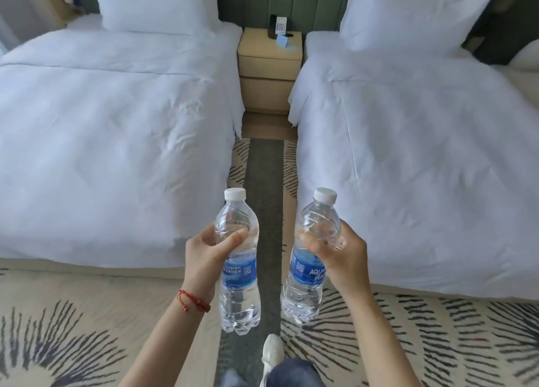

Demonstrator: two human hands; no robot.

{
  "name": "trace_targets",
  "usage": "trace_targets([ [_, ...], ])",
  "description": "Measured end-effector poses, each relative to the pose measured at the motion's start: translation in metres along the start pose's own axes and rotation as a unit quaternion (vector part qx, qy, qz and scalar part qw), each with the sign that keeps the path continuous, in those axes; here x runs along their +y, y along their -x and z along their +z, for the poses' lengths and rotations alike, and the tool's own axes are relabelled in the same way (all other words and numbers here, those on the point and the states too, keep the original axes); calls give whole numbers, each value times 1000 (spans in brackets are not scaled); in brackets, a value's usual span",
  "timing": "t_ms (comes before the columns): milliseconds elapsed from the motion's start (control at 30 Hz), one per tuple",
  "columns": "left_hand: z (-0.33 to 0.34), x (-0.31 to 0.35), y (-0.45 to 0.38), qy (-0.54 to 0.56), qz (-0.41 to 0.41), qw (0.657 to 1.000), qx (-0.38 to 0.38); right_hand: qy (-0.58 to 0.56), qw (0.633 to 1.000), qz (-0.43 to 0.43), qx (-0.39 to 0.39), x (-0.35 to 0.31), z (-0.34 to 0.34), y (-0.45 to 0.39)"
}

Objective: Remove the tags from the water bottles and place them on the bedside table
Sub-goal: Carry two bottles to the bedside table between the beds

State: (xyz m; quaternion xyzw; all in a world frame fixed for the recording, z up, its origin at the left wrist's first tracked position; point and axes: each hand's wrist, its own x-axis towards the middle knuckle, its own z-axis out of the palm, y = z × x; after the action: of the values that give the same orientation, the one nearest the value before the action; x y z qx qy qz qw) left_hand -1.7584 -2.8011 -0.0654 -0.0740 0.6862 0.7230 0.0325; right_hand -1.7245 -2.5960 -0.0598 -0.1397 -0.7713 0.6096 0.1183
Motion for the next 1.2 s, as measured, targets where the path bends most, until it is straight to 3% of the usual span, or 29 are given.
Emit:
trace_targets([
  [400,75,31,-165,-23,18,1000,-1,4,1000,7,18,0,-3,-186],
  [867,110,74,-479,-22,29,999,-32,4,999,19,35,-15,103,-467],
  [1200,147,100,-661,-8,18,999,-32,9,999,21,22,-17,142,-653],
])
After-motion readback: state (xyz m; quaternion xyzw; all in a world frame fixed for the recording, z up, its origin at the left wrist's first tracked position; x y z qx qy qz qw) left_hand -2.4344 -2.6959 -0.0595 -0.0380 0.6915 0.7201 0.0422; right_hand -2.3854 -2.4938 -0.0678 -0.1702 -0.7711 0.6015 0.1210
